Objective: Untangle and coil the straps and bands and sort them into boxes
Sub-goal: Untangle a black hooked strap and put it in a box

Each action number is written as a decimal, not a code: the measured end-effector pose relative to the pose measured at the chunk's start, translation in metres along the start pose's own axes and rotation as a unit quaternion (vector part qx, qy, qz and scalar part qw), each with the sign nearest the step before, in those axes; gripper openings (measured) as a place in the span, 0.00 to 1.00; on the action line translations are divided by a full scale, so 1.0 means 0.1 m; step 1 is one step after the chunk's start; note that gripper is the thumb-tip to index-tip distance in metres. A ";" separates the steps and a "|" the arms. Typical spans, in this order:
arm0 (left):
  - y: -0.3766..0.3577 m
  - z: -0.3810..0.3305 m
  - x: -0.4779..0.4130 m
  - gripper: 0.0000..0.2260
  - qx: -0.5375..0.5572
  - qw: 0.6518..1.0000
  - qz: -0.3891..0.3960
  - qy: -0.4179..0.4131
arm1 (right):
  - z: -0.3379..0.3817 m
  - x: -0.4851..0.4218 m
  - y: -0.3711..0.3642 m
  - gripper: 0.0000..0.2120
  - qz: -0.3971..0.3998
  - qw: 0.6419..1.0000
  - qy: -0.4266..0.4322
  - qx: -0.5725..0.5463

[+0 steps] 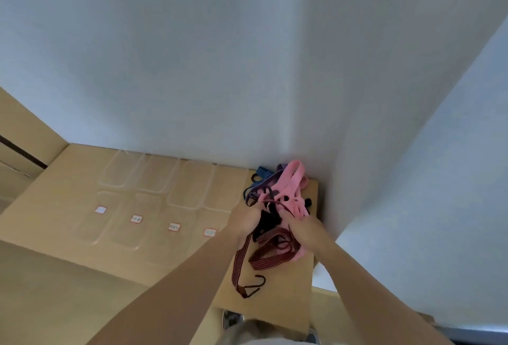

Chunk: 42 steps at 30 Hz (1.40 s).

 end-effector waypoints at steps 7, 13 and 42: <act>0.06 -0.35 -0.06 0.11 -0.079 0.989 0.101 -0.069 | -0.02 -0.24 0.05 0.30 -0.124 0.983 -0.017 0.137; 0.18 -0.28 -0.32 0.15 -0.107 0.981 0.144 -0.071 | 0.13 -0.24 0.05 0.18 -0.189 0.976 -0.025 0.110; 0.31 -0.55 -0.34 0.22 -0.001 0.948 0.287 -0.139 | 0.44 0.03 -0.56 0.04 -0.241 0.970 0.034 0.026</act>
Point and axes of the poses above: each hand's wrist, its own x-axis away from the middle knuckle, its own y-axis out of the back of the hand, z = x × y, the point moved 5 cm from there along -x, towards the middle knuckle, and after that the axes turned 14 degrees about -y, right-handed, at the moved point
